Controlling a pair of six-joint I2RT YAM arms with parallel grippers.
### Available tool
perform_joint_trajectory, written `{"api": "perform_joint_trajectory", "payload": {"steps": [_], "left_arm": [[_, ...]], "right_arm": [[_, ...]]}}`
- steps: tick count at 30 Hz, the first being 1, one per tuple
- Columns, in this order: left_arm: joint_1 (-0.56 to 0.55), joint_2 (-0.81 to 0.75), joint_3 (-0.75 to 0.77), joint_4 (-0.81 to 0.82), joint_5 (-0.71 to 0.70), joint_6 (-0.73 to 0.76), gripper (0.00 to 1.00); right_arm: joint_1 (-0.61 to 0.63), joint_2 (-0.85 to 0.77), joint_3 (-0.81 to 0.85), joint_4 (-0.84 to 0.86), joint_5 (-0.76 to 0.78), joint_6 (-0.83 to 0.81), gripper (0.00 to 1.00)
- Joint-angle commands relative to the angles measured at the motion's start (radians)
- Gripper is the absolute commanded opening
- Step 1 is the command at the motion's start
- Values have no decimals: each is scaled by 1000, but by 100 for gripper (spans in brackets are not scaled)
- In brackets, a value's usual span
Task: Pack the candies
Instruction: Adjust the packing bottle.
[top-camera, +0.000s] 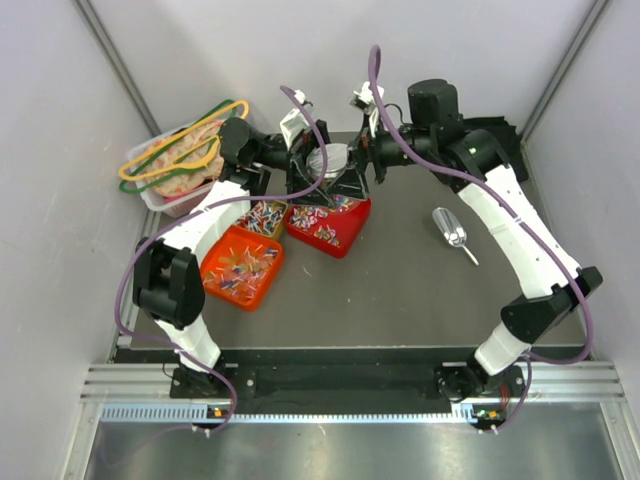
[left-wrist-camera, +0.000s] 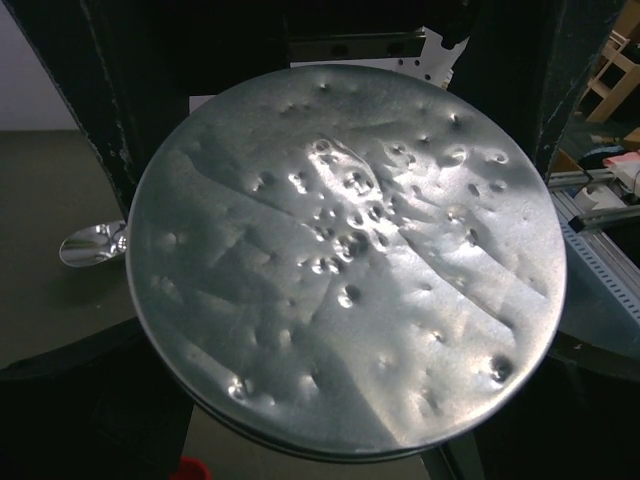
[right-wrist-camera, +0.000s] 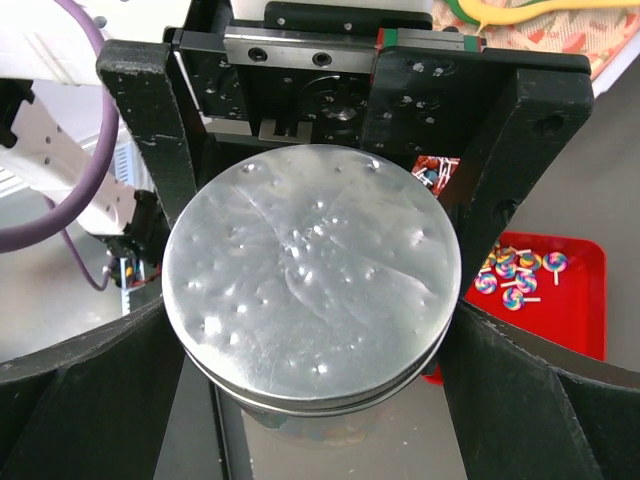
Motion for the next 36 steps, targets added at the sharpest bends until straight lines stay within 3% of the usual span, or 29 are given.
{"api": "perform_joint_trajectory", "payload": {"steps": [1,8,11,14,17,18,19,23,28,33,36], "left_arm": [[-44,7,8,25,13,15,99],[-46,12,0,28,13,15,99],[-46,13,5,28,12,15,99],[-46,15,5,28,15,15,99],[-46,15,5,31,16,15,99],[-46,15,5,30,18,15,99],[-46,15,5,30,16,12,99],[-41,15,3,31,16,10,99],[22,9,-13,-38,-31,31,99],[98,-5,-26,-59,-73,38,99],[132,-17,2,-174,-129,109,99]], "right_arm": [[104,39,56,177,-119,70,99],[141,67,63,209,-15,120,99],[155,76,86,203,42,120,94],[162,80,94,197,54,115,86],[167,76,86,187,64,106,67],[167,73,85,184,67,101,52],[166,68,83,181,70,91,45],[167,47,83,151,84,40,40],[162,16,99,95,103,-27,23],[147,-4,100,75,111,-47,19],[135,-8,111,72,111,-50,17]]}}
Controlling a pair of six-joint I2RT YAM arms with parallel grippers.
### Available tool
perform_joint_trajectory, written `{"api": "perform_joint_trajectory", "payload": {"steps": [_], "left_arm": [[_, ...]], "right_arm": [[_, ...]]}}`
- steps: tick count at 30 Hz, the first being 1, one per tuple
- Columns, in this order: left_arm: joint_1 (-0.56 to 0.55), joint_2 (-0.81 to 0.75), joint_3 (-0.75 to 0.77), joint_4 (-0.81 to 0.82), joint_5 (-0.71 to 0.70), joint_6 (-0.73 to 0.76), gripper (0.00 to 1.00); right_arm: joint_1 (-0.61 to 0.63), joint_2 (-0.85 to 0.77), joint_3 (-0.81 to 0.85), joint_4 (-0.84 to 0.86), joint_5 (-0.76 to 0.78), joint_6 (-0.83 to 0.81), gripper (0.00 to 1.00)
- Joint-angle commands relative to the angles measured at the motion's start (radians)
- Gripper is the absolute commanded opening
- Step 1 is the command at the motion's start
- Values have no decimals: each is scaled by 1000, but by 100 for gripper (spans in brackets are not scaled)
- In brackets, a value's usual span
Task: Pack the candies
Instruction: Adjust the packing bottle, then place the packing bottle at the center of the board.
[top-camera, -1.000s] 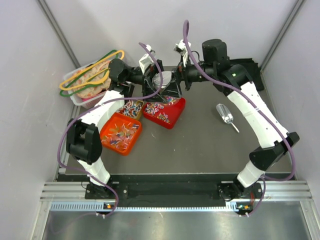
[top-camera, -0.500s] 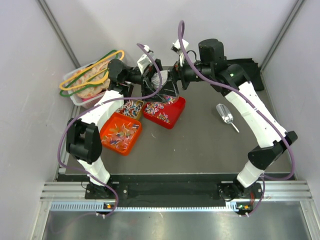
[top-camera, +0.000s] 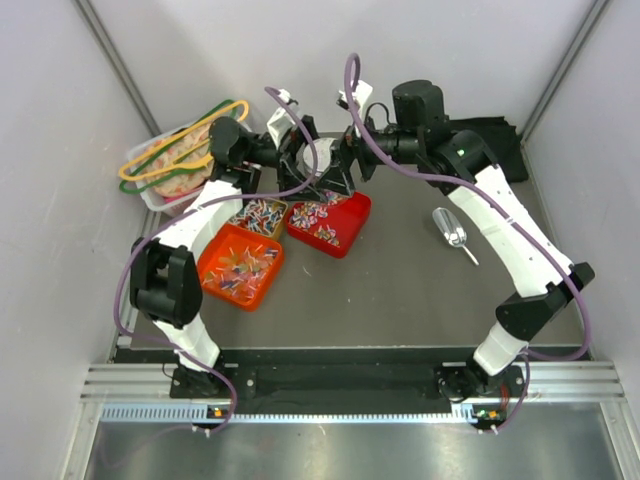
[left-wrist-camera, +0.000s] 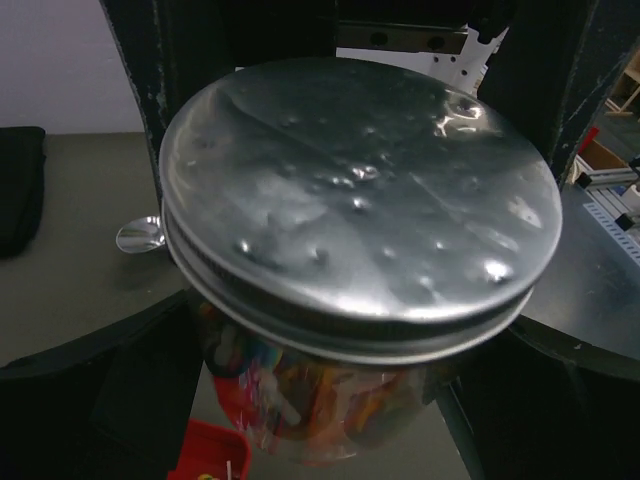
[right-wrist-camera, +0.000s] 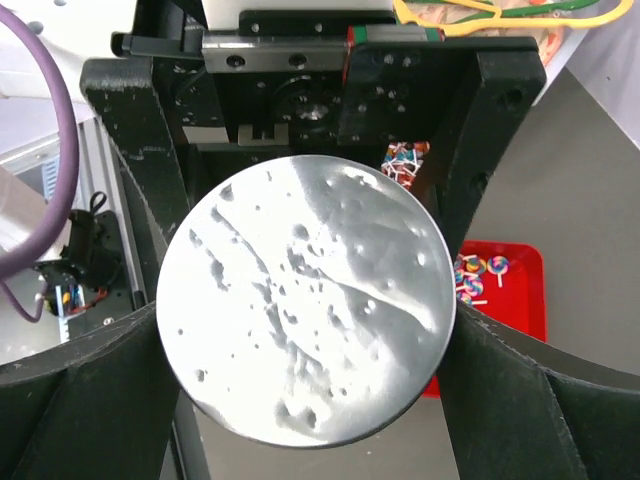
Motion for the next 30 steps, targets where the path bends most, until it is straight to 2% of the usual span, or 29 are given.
{"api": "perform_joint_trajectory", "payload": {"steps": [1,3,4,5,6,10,14,20,22,25,30], "left_arm": [[65,-28,31,-345,-150,75,99],[68,-48,115,-692,-250,441,99],[59,-39,176,-959,-311,626,99],[45,-23,297,-1304,-368,929,99],[36,-8,332,-1403,-371,1005,99],[27,-48,229,-1297,-388,945,99],[20,-45,232,-1385,-398,1013,99],[-19,-58,214,-1522,-531,1179,99],[-27,-71,188,-1511,-606,1168,99],[-30,-83,168,-1493,-625,1174,99],[-26,-111,131,-1369,-628,1081,99]], "right_arm": [[60,-40,59,59,-93,-30,15],[59,-41,56,62,-97,-29,15],[60,-41,53,65,-99,-24,14],[59,-44,44,69,-102,-24,12],[59,-44,41,72,-102,-23,11],[60,-37,38,79,-117,-15,9],[57,-43,50,76,-102,-15,7],[43,-57,41,76,-85,-12,5],[40,-60,32,78,-83,-12,5],[29,-63,24,75,-92,-12,5],[-6,-78,12,75,-108,-4,5]]}}
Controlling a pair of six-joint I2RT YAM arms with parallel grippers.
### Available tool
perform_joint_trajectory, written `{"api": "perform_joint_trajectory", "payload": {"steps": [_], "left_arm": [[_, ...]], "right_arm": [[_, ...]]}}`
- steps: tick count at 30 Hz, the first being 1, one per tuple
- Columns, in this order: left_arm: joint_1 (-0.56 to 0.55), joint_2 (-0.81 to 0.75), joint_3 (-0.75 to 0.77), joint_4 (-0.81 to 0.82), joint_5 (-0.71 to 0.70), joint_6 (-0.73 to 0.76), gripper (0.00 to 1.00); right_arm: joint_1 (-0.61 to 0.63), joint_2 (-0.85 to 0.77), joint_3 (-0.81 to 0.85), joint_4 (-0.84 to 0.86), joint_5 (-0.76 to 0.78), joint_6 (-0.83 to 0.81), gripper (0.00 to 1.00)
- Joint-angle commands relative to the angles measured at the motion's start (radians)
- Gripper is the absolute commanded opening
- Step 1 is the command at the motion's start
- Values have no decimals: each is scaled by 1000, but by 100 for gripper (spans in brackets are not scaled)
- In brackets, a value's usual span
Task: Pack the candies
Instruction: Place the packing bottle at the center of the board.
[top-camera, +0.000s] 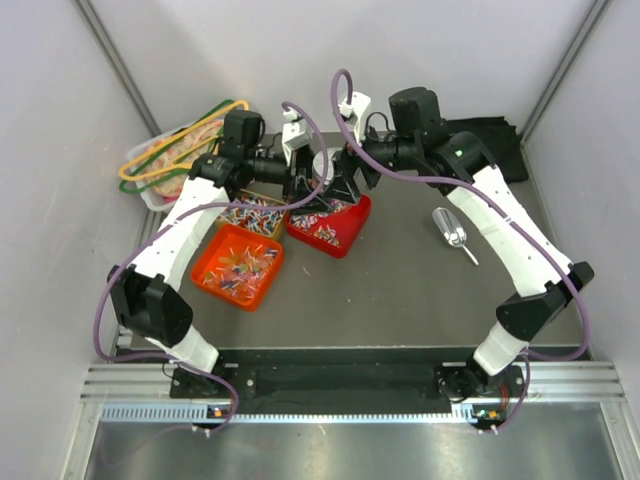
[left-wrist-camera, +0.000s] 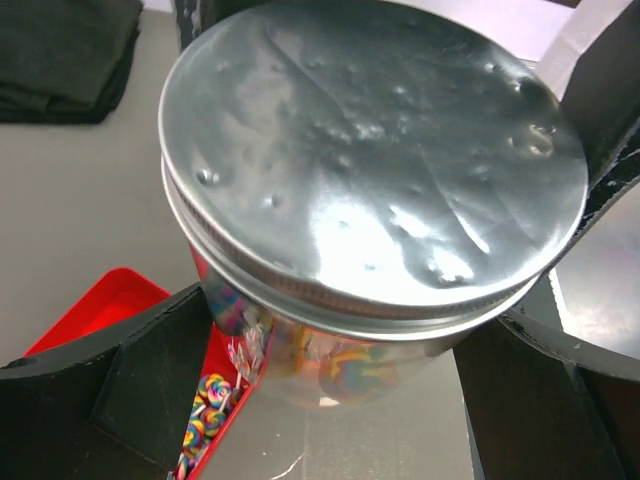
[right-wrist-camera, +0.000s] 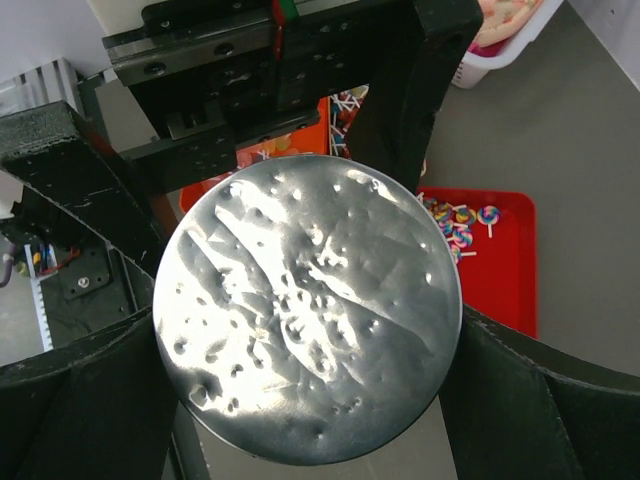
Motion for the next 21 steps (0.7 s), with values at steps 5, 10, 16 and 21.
{"api": "perform_joint_trajectory", "payload": {"steps": [5,10,16,21], "left_arm": [[12,-4,-32,139,-240,-78,99],[14,-15,-23,94,-253,-46,99],[14,-22,-23,66,-271,-22,99],[20,-24,-27,63,-296,-9,99]], "right_arm": [[-54,-103,-7,176,-158,77,5],[-79,-123,-33,174,-148,71,5],[-109,-135,-30,173,-135,73,5],[-131,-164,-43,147,-99,24,5]]}}
